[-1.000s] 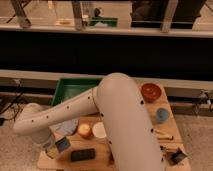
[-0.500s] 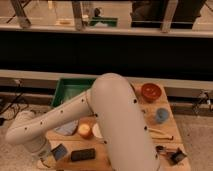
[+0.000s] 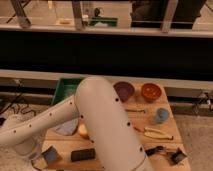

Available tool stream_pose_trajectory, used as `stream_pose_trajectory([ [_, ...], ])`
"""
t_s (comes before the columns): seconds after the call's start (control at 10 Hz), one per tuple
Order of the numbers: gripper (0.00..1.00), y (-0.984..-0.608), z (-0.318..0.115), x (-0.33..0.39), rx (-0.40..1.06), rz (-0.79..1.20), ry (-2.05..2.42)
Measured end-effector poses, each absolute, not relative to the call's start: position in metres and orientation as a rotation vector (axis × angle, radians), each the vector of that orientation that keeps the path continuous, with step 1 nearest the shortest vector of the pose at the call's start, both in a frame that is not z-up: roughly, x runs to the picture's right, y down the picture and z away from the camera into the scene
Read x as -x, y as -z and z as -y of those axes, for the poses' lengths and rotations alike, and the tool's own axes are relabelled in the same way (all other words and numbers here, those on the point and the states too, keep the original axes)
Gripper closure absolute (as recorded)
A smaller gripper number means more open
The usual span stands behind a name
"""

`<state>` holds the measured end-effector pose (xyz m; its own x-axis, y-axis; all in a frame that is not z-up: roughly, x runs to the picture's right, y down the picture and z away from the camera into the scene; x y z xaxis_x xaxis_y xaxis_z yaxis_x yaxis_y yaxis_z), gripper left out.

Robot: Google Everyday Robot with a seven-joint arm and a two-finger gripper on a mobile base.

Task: Wipe table surface with sponge

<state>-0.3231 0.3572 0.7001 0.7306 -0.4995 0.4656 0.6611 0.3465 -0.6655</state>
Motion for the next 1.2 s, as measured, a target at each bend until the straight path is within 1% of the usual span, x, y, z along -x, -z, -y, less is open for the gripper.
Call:
stream_pose_trajectory([
  [0.2, 1.0, -0.716, -0.344, 0.333, 0.944, 0.203, 0.746],
  [0.5, 1.0, -0.729, -0.325, 0.333, 0.92, 0.193, 0.719],
  [0.8, 1.0, -0.736, -0.308, 0.302, 0.907, 0.154, 0.66],
  [1.0, 1.0, -0.739, -0.304, 0.273, 0.907, 0.13, 0.607],
  [1.2, 1.0, -0.736, -0.305, 0.265, 0.91, 0.122, 0.588],
])
